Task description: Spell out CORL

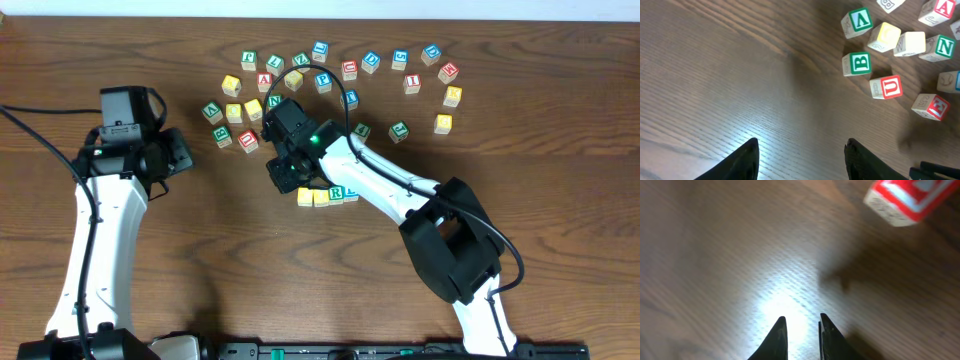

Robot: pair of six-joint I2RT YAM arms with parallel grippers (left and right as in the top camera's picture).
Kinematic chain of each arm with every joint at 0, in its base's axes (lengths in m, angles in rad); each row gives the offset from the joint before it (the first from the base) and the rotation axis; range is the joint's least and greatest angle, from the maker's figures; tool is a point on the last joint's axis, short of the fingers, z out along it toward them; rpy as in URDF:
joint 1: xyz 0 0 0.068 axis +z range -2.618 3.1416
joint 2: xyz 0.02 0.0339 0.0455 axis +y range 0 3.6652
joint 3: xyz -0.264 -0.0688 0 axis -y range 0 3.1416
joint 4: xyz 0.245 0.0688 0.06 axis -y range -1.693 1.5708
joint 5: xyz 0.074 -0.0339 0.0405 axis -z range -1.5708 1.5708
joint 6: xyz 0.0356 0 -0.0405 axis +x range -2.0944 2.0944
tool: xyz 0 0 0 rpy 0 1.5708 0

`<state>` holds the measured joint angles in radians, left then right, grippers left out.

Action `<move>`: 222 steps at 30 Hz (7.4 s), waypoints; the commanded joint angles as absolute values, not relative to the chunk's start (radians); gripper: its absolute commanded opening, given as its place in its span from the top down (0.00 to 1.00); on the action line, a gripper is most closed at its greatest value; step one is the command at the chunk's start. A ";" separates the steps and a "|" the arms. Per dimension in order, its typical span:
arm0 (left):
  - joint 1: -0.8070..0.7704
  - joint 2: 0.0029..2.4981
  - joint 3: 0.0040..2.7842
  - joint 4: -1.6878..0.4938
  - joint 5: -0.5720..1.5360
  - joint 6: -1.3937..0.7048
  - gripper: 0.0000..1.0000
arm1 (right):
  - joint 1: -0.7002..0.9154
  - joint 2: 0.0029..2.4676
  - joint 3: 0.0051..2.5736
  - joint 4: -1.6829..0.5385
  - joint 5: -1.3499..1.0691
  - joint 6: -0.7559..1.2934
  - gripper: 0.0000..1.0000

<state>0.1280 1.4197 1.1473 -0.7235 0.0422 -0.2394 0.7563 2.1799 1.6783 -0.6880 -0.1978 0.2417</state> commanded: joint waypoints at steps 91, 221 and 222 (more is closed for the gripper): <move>0.134 1.429 1.150 -0.766 0.029 -0.248 0.46 | 0.773 2.203 1.711 -0.850 -0.097 0.432 0.85; 0.134 1.397 1.161 -0.807 0.029 -0.237 0.00 | -0.019 0.005 0.006 -0.072 0.023 0.096 0.01; 0.134 1.397 1.161 -0.807 0.029 -0.237 0.00 | -0.019 0.005 0.006 -0.072 0.023 0.096 0.01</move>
<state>0.1310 1.4128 1.1473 -0.8047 0.0422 -0.2382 -0.0143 0.0128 0.0093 -0.0708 0.0296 0.1089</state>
